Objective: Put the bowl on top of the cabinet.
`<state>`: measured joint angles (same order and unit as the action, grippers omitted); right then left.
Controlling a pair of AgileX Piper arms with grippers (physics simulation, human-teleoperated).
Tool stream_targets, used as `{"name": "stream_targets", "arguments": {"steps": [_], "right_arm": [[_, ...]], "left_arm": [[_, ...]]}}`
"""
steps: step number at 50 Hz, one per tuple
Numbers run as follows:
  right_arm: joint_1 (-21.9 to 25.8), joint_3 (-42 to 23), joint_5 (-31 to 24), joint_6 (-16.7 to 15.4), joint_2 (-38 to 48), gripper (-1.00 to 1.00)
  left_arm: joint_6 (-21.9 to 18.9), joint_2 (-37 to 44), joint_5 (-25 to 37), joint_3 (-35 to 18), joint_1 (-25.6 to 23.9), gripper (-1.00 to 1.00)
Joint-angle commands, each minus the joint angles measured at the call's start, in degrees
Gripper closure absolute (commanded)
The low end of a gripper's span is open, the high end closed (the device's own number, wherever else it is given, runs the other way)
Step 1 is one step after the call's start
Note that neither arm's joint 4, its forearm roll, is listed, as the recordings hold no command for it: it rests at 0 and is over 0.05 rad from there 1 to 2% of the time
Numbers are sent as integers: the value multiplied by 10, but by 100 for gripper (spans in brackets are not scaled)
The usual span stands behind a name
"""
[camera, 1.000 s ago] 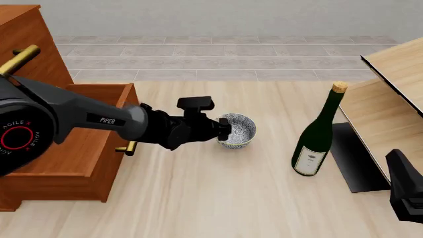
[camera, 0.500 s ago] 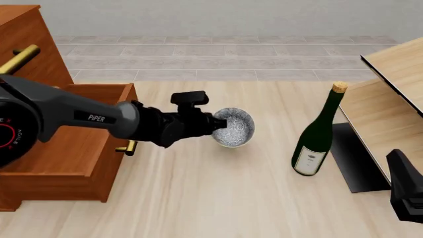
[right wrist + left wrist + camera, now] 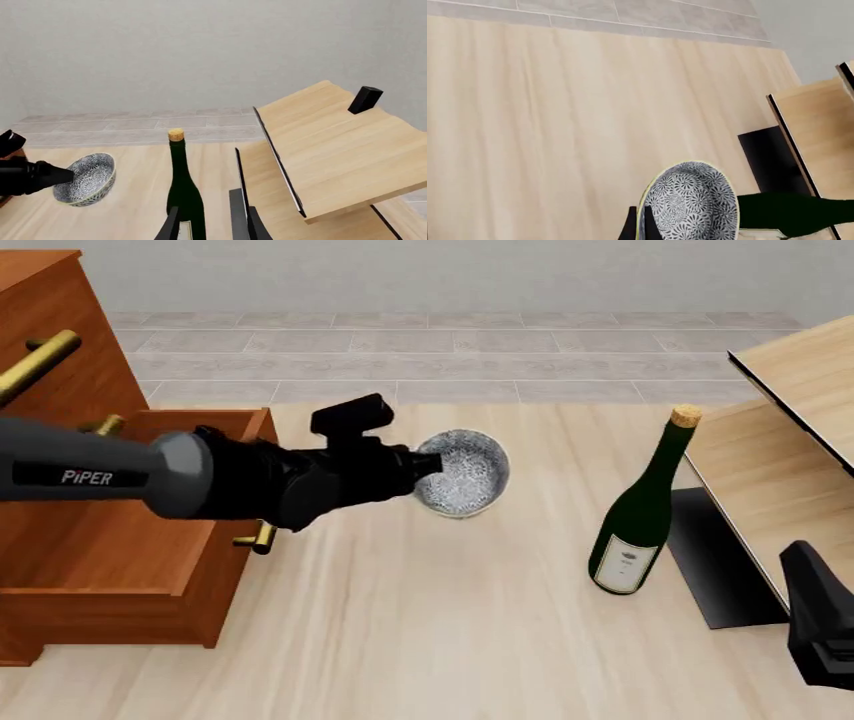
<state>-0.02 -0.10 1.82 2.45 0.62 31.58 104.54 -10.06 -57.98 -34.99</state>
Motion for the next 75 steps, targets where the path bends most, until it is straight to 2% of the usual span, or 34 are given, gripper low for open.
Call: {"name": "stream_targets", "arguments": {"steps": [1,8,15,20,21,25,26,29,33,35,38,39,42,44,49,50,53,54,55,58,59,61,62,64,66,68,69,75], "right_arm": [[1,0,1,-1,1,-100],[0,0,1,-1,0,-100],[1,0,0,-3,0,-100],[1,0,-1,-5,-2,-100],[2,0,-1,-5,-2,-100],[1,-1,-2,-6,-2,-100],[1,-1,-2,-6,-2,-100],[1,-1,-2,-6,-3,-100],[1,0,-2,-6,-4,-100],[1,0,-2,-6,-4,-100],[1,0,-2,-6,-4,-100],[1,0,-2,-6,-3,-100],[2,0,-2,-7,-2,-100],[3,0,-2,-8,-2,-100],[3,-2,-3,-9,-1,-100],[3,-1,-2,-10,-1,-100],[4,-1,-1,-11,1,-100],[5,-1,-1,-12,1,-100],[5,0,-1,-12,2,-100],[5,0,0,-13,3,-100],[5,0,0,-13,3,-100],[5,0,1,-14,4,-100],[5,0,1,-14,5,-100],[6,0,0,-15,4,-100],[6,0,1,-15,4,-100],[7,0,1,-16,5,-100],[8,0,2,-17,6,-100],[8,0,1,-19,5,-100]], "left_arm": [[20,-136,30,57,-18,100],[21,-224,53,96,-30,100],[50,-278,86,124,-22,100],[36,-319,136,122,-5,100],[18,-329,159,113,9,100],[7,-348,222,95,34,100],[3,-366,241,94,60,100],[-25,-382,278,79,97,100],[6,-387,341,57,96,100],[-6,-398,369,41,115,100],[10,-399,396,26,103,100],[6,-399,433,7,117,100],[8,-403,458,-13,128,100],[16,-401,490,-26,167,100],[18,-390,520,-62,169,100],[10,-389,532,-72,184,100],[18,-384,557,-91,213,100],[17,-385,569,-95,239,100],[18,-381,575,-102,242,100],[70,-372,589,-110,228,100],[70,-372,589,-110,228,100],[75,-375,610,-127,261,100],[87,-369,614,-138,248,100],[88,-370,624,-148,261,100],[94,-362,633,-159,251,100],[97,-363,651,-175,267,100],[103,-359,661,-193,256,100],[104,-342,706,-257,267,100]]}}
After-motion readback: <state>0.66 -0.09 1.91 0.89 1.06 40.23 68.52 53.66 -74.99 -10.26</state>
